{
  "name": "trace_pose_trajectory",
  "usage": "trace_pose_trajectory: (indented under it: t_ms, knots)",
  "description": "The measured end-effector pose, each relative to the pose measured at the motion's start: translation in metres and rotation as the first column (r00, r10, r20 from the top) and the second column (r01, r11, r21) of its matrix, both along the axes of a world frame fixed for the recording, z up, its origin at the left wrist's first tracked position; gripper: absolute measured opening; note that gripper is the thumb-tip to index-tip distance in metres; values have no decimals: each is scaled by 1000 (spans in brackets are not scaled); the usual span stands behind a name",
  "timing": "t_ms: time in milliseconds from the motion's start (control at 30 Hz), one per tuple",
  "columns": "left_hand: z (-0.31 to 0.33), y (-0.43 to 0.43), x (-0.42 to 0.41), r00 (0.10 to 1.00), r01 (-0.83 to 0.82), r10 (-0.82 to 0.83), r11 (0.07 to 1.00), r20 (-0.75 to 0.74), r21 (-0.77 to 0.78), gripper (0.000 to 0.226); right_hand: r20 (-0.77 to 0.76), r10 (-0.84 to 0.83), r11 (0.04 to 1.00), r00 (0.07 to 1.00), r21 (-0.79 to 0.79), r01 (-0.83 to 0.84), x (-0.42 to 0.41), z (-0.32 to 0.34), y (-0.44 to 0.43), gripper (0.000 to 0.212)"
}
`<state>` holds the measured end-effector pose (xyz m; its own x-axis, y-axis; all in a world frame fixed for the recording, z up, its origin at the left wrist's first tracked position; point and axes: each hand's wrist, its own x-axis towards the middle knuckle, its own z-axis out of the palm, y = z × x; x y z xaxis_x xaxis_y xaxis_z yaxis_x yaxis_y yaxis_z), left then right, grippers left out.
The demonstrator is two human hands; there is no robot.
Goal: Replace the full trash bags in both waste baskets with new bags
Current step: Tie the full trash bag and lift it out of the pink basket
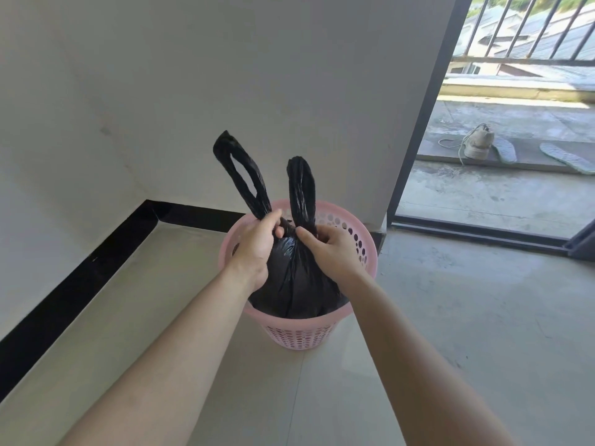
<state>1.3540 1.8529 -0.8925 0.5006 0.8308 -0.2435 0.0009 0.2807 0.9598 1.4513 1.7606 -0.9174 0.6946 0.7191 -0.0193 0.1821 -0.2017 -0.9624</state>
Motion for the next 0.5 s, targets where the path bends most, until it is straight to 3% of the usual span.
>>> trace_pose_trajectory:
  t_ms: [67,133,200,267,333,400,500]
  knots:
    - [1,-5,-2,982,35,25,951,-189,306,33,41,-94,995,995,-13,94,-2,-2,2,26]
    - [5,-5,-3,943,101,99,824,-317,558,33,74,-107,993,992,-42,110,-4,-6,4,27]
    - [5,-2,0,960,98,114,718,-255,689,30,102,-69,995,992,-58,75,-7,-8,6,26]
    - [5,0,4,989,46,65,706,-130,707,27,124,-44,996,991,-66,52,-8,-8,7,30]
    - [4,0,9,999,-49,35,849,35,526,27,107,-45,996,993,-67,53,-6,-6,7,34]
    - [4,2,10,986,-82,47,971,158,224,30,7,-84,996,996,-42,84,-5,-6,5,31]
    - [6,12,4,962,3,69,965,263,-264,28,-134,-143,989,981,17,147,-10,-7,1,27]
